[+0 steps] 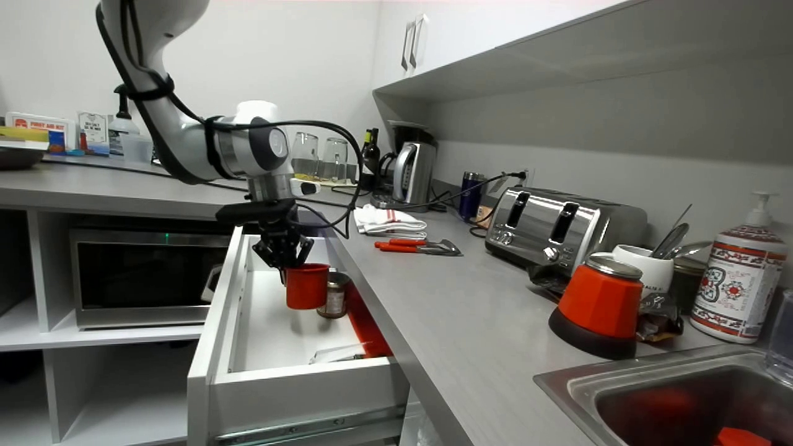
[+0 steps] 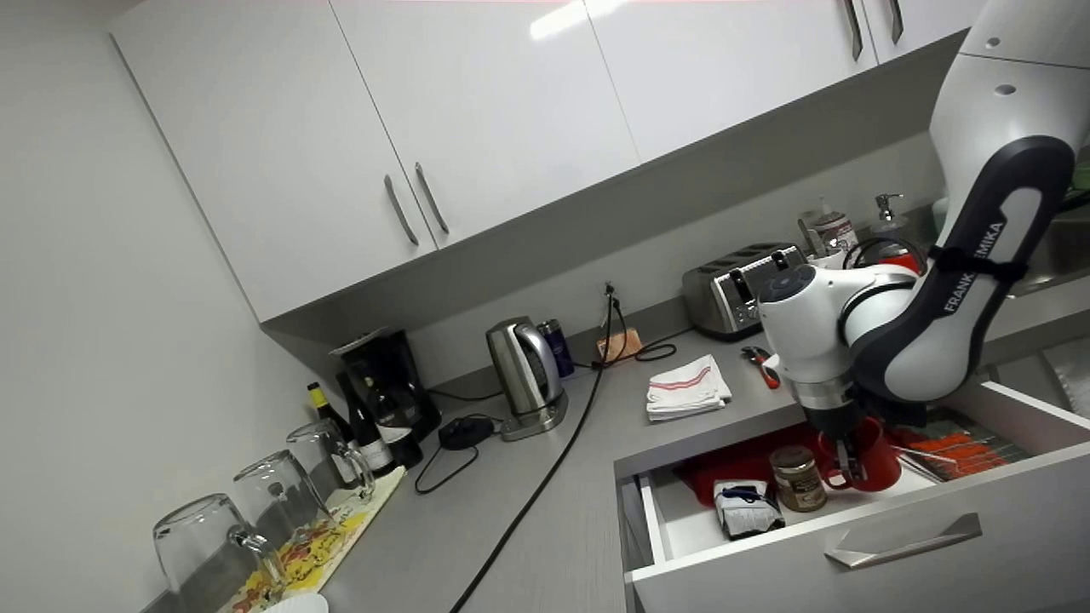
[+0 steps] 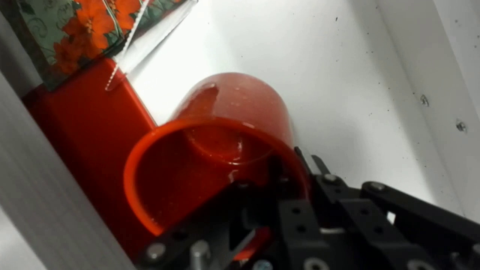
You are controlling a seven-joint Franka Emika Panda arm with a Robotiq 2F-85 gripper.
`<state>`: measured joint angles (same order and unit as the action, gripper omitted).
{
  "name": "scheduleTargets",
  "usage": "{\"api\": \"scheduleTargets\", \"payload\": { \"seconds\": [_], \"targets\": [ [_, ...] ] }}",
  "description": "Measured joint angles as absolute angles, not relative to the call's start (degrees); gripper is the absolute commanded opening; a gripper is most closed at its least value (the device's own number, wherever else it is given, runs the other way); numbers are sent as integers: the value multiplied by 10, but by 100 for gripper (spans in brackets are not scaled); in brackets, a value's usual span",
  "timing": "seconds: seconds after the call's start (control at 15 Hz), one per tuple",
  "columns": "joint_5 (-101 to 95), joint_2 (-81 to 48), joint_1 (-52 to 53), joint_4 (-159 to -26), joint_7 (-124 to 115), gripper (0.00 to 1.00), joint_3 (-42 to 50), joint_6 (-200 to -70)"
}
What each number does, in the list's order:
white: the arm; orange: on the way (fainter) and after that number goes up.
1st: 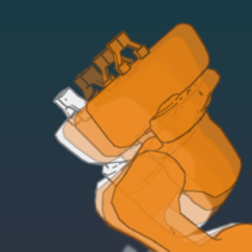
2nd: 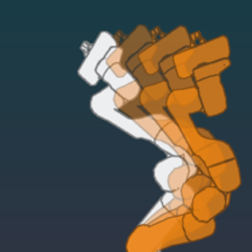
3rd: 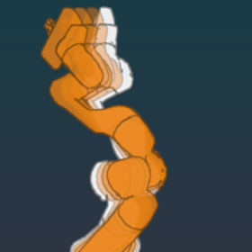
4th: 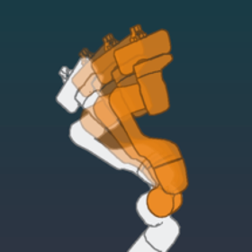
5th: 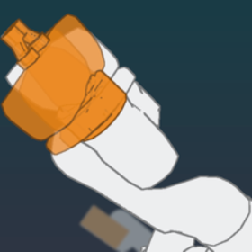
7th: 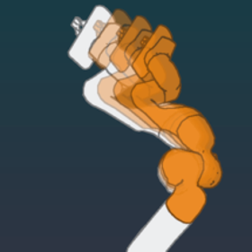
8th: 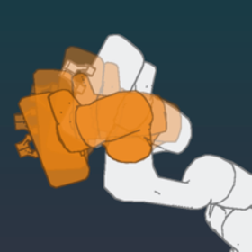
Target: Open the top drawer,put the red cup inside and close it
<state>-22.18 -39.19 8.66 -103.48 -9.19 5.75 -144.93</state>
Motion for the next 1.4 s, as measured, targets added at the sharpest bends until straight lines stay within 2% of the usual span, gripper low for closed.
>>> {"api": "scheduleTargets", "payload": {
  "seconds": [0.73, 0.8, 0.93, 1.13, 1.27, 1.4],
  "targets": [
    [-218, -448, 79, -992, -76, 1, 58, -1449],
    [-218, -451, 79, -990, -76, 4, 58, -1449],
    [-218, -456, 80, -986, -76, 32, 58, -1449],
    [-218, -459, 80, -981, -76, 55, 58, -1449],
    [-218, -459, 80, -980, -76, 65, 58, -1449],
    [-218, -459, 80, -978, -76, 69, 59, -1449]
  ]
}}
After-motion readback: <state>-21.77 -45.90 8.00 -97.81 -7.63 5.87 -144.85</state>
